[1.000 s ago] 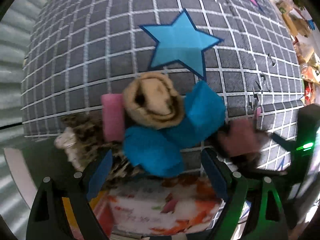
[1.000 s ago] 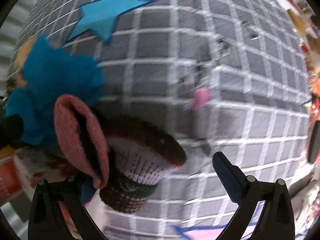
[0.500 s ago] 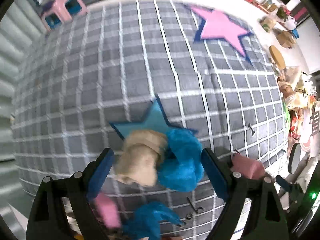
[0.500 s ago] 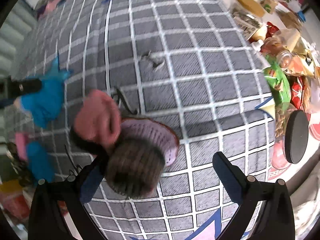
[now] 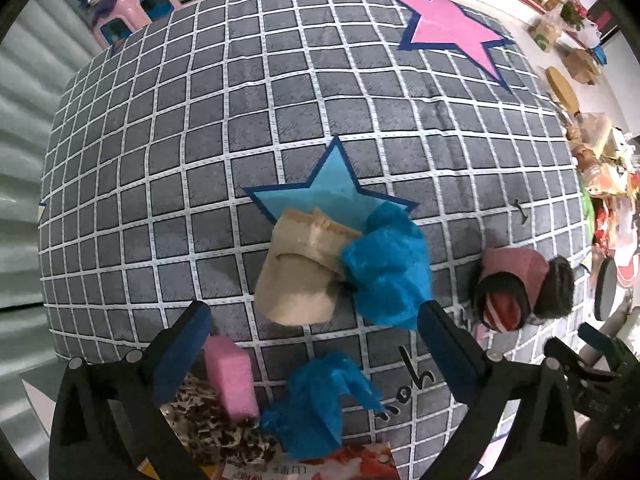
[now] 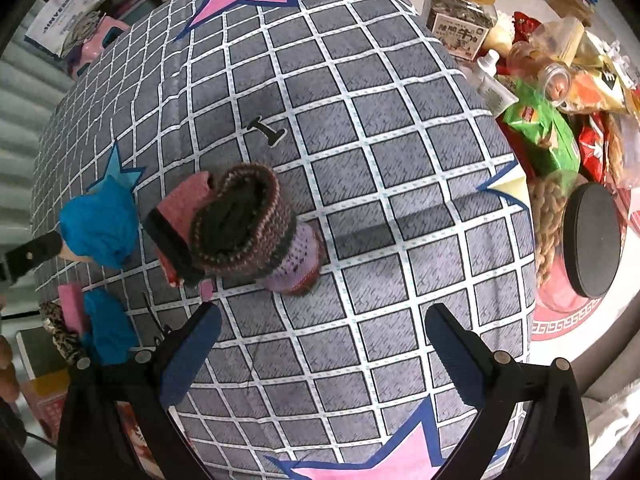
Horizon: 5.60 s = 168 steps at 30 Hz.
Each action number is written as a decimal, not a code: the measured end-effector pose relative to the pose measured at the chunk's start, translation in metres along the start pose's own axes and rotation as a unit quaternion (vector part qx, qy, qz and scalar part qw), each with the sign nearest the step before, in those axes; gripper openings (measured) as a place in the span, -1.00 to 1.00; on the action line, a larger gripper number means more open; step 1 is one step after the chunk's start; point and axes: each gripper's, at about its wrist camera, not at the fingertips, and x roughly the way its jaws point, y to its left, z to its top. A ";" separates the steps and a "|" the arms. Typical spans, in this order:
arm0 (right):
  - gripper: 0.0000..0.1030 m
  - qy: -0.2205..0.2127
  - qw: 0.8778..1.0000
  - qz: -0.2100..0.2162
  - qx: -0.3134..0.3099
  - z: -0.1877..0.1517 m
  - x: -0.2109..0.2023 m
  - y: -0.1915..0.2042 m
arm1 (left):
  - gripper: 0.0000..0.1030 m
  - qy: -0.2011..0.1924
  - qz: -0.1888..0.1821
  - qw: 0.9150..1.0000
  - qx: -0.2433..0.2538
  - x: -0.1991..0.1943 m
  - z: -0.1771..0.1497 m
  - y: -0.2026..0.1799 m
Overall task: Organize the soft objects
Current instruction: 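Grasp the beige rolled sock with the left tool while the right tool grasps the knit hat, then lift the beige sock and knit hat and carry them toward the white box, then hold the beige sock and knit hat over the white box and open both tools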
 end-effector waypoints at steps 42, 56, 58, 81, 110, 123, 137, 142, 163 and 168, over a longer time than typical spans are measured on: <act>0.07 0.025 0.996 0.011 -0.082 0.038 0.049 0.052 | -0.28 0.078 0.025 0.994 0.074 0.093 0.038 -0.005; -0.04 0.012 0.999 0.025 -0.041 0.024 0.004 0.026 | -0.49 0.032 0.017 0.998 0.057 0.013 0.001 -0.001; -0.04 0.008 0.999 0.027 -0.041 0.018 -0.003 0.023 | -0.49 0.026 0.011 0.998 0.054 0.001 -0.005 0.004; -0.04 -0.017 0.986 0.066 -0.150 -0.010 -0.066 0.141 | -0.49 -0.041 0.018 0.999 0.018 -0.096 -0.069 0.054; -0.04 -0.040 0.971 0.054 -0.231 -0.110 -0.105 0.238 | -0.49 -0.083 -0.007 0.997 0.000 -0.151 -0.183 0.138; -0.04 -0.040 0.972 0.044 -0.229 -0.155 -0.108 0.243 | -0.49 -0.080 -0.024 0.996 0.007 -0.150 -0.229 0.145; -0.04 -0.030 0.961 0.045 -0.273 -0.199 -0.106 0.296 | -0.49 -0.076 -0.024 0.996 -0.040 -0.143 -0.277 0.195; -0.04 -0.026 0.952 0.050 -0.299 -0.210 -0.104 0.324 | -0.49 -0.072 -0.021 0.995 -0.073 -0.140 -0.295 0.223; -0.04 0.022 0.915 0.065 -0.398 -0.261 -0.071 0.430 | -0.49 -0.036 -0.015 0.985 -0.166 -0.108 -0.345 0.297; -0.04 0.032 0.908 0.062 -0.413 -0.269 -0.065 0.443 | -0.50 -0.031 -0.015 0.985 -0.169 -0.101 -0.348 0.300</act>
